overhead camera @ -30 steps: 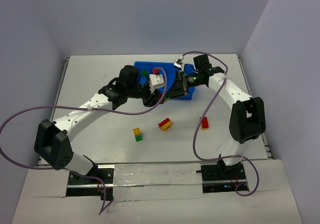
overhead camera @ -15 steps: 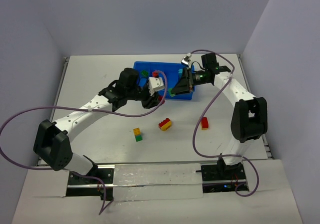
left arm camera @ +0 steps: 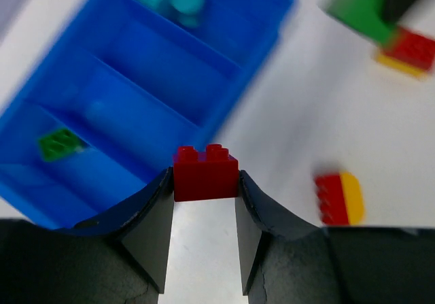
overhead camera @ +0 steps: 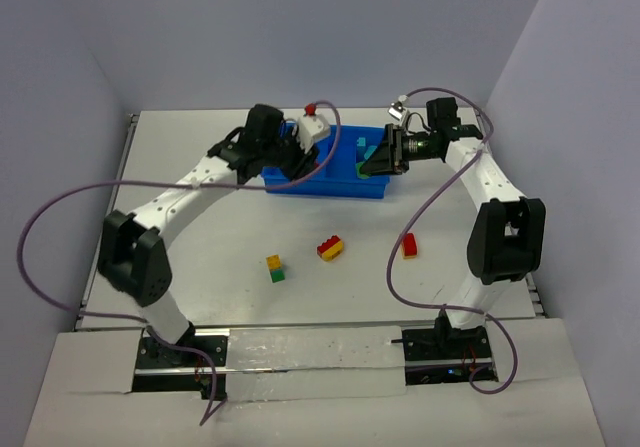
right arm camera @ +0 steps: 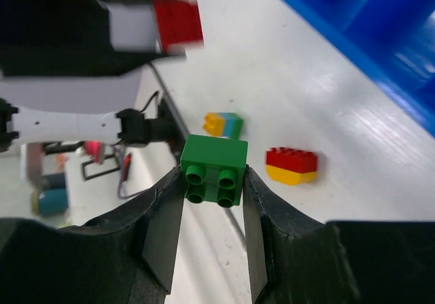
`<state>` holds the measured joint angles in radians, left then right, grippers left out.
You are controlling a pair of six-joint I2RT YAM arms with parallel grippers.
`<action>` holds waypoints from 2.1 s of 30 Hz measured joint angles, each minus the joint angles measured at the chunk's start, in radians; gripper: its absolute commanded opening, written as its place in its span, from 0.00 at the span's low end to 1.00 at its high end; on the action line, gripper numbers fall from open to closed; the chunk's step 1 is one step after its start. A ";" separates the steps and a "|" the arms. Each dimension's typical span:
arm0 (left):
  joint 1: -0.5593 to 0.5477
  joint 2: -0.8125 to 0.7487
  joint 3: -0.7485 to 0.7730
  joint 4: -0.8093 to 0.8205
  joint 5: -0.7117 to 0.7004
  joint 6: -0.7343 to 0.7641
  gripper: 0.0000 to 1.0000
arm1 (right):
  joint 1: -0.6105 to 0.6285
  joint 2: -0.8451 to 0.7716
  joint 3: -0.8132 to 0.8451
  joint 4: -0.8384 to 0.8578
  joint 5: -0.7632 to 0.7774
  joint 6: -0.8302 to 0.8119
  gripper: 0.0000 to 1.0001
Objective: Sort the legos into containers by color
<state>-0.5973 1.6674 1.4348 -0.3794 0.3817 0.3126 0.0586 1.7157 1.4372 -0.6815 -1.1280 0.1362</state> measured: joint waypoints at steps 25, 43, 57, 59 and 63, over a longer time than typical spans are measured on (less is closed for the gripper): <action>0.045 0.634 0.658 -0.095 -0.424 -0.388 0.00 | -0.012 -0.142 0.022 0.005 0.253 -0.045 0.00; 0.051 0.723 0.683 -0.070 -0.461 -0.436 0.22 | -0.013 -0.141 0.022 0.005 0.256 -0.049 0.00; 0.051 0.785 0.711 -0.016 -0.478 -0.439 0.50 | -0.013 -0.140 0.022 0.005 0.255 -0.049 0.00; 0.051 0.788 0.711 -0.014 -0.481 -0.439 0.57 | -0.013 -0.140 0.022 0.005 0.255 -0.049 0.00; 0.051 0.788 0.714 -0.002 -0.485 -0.436 0.66 | -0.013 -0.138 0.022 0.004 0.255 -0.050 0.00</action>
<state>-0.5468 2.4550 2.1486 -0.3814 -0.1032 -0.1237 0.0456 1.5772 1.4590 -0.6773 -0.8734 0.0867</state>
